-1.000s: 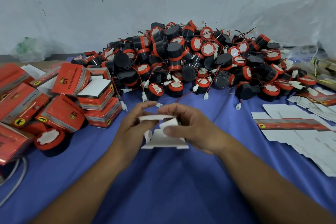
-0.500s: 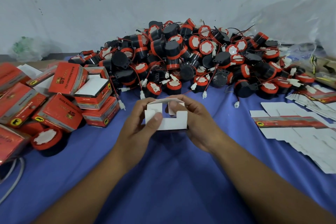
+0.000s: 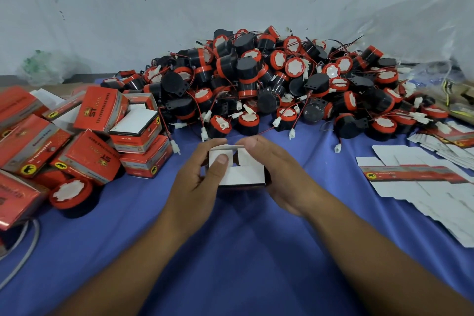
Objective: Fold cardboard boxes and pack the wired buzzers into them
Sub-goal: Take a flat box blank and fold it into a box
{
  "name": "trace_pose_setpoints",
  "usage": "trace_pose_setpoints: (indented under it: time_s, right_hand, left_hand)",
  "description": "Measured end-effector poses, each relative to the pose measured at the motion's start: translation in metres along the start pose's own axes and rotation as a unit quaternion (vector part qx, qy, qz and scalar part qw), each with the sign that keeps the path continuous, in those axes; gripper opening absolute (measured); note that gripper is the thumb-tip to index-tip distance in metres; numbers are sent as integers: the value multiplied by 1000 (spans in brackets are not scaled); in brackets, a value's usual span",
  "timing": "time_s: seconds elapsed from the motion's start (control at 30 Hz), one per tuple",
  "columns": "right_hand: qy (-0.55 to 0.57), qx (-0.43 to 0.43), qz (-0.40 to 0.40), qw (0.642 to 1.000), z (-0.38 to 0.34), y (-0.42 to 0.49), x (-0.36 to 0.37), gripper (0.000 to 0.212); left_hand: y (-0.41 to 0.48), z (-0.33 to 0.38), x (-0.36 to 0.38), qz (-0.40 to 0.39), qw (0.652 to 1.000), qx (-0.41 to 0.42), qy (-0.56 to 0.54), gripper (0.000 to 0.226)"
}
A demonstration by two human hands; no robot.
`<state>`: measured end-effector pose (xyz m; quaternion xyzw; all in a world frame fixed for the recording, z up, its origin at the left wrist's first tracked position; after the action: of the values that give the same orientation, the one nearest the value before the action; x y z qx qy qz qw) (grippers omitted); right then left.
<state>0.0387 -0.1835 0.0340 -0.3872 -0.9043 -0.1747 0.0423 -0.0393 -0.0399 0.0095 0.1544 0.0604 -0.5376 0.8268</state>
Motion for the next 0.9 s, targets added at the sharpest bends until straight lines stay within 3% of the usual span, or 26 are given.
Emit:
trace_pose_setpoints:
  time_s: [0.17,0.3,0.37,0.47,0.6,0.73,0.9]
  right_hand:
    - [-66,-10,-14,998,4,-1,-4,28]
    - [-39,-47,-14,998,2,-3,1,26]
    - [-22,-64,25,997,4,-2,3,28]
    - [52,-63,86,993,9,0,9,26]
    - [88,-45,66,993,12,-2,15,29]
    - [2,-38,36,999,11,-3,12,33]
    - [-158,-66,9,985,3,-5,6,30]
  left_hand:
    - [1,1,-3,20,998,6,51,38]
    - [-6,3,2,-7,999,21,46,100]
    - [-10,6,3,31,998,35,50,115]
    - [-11,11,6,83,993,56,66,118]
    - [-17,16,8,117,981,88,126,112]
    - [-17,21,5,135,964,135,185,94]
    - [-18,21,8,108,960,167,197,90]
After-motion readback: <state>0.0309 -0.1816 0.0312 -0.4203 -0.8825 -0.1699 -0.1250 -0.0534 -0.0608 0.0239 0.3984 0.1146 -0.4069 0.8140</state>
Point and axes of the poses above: each hand's wrist, its own y-axis towards the middle knuckle, its own x-axis out of the palm, z = x × y, the point moved 1 cm from there along y, towards the middle knuckle, and after that the axes turned 13 degrees about -x, right-handed, at the moved point
